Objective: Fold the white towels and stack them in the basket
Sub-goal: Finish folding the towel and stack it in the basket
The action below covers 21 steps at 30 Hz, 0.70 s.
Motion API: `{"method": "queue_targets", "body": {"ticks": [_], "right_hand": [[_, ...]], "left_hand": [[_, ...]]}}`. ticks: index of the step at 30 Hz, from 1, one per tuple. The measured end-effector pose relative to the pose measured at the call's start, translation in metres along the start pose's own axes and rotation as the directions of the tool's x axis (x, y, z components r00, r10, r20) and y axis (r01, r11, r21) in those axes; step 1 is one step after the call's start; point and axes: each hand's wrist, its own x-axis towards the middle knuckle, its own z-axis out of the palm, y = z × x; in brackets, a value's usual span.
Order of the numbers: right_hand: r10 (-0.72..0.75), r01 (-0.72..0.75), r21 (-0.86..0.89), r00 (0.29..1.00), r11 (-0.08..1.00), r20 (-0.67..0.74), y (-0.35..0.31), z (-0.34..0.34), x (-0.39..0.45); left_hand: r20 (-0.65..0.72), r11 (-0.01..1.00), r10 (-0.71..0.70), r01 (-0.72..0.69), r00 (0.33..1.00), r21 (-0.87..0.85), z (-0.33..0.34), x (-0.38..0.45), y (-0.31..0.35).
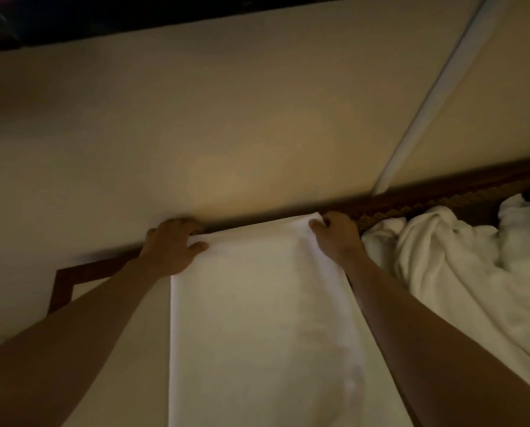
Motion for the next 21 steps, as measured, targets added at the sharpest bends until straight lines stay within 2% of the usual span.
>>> {"method": "queue_targets", "body": {"ticks": [3, 6, 8, 10, 12, 13, 15, 16, 18, 19, 20, 21], "right_hand": [[-0.087, 0.091, 0.031, 0.99, 0.995, -0.112, 0.0, 0.003, 0.011], [-0.138, 0.114, -0.178, 0.983, 0.977, -0.123, 0.008, 0.015, 0.015], [-0.181, 0.129, -0.301, 0.972, 0.945, -0.152, 0.013, 0.027, 0.017], [-0.187, 0.132, -0.292, 0.968, 0.947, -0.169, 0.012, 0.03, 0.017], [-0.17, 0.111, -0.294, 0.968, 0.949, -0.184, 0.007, 0.029, 0.016], [-0.183, 0.101, -0.34, 0.958, 0.935, -0.219, 0.008, 0.03, 0.01], [-0.268, 0.12, -0.449, 0.921, 0.886, -0.282, 0.005, 0.035, -0.012], [-0.353, 0.213, -0.47, 0.907, 0.856, -0.23, 0.004, 0.042, -0.029], [-0.528, 0.482, -0.506, 0.847, 0.715, 0.061, 0.013, 0.057, -0.063], [-0.546, 0.565, -0.519, 0.811, 0.642, 0.208, 0.02, 0.062, -0.076], [-0.505, 0.576, -0.545, 0.812, 0.609, 0.293, 0.025, 0.06, -0.074], [-0.448, 0.537, -0.569, 0.841, 0.622, 0.303, 0.031, 0.056, -0.072]], "left_hand": [[0.055, 0.998, -0.062, 0.063, 0.997, -0.012, 0.001, 0.004, -0.013], [-0.019, 0.965, -0.128, 0.12, 0.992, -0.234, 0.012, 0.007, -0.018], [-0.106, 0.955, -0.184, 0.152, 0.977, -0.256, 0.024, 0.004, -0.014], [-0.233, 0.956, -0.233, 0.178, 0.944, -0.235, 0.033, -0.002, -0.003], [-0.339, 0.932, -0.317, 0.224, 0.886, -0.285, 0.039, -0.016, 0.009], [-0.4, 0.931, -0.322, 0.21, 0.858, -0.298, 0.044, -0.029, 0.016], [-0.486, 0.972, -0.192, 0.096, 0.853, -0.214, 0.058, -0.057, 0.033], [-0.463, 0.99, -0.083, 0.019, 0.883, -0.141, 0.067, -0.072, 0.043], [-0.287, 0.992, 0.113, -0.123, 0.951, -0.018, 0.082, -0.099, 0.059], [-0.197, 0.988, 0.154, -0.152, 0.968, 0.024, 0.09, -0.109, 0.061], [-0.138, 0.988, 0.152, -0.147, 0.979, 0.048, 0.092, -0.108, 0.06], [-0.109, 0.994, 0.106, -0.101, 0.988, 0.052, 0.093, -0.111, 0.053]]}}
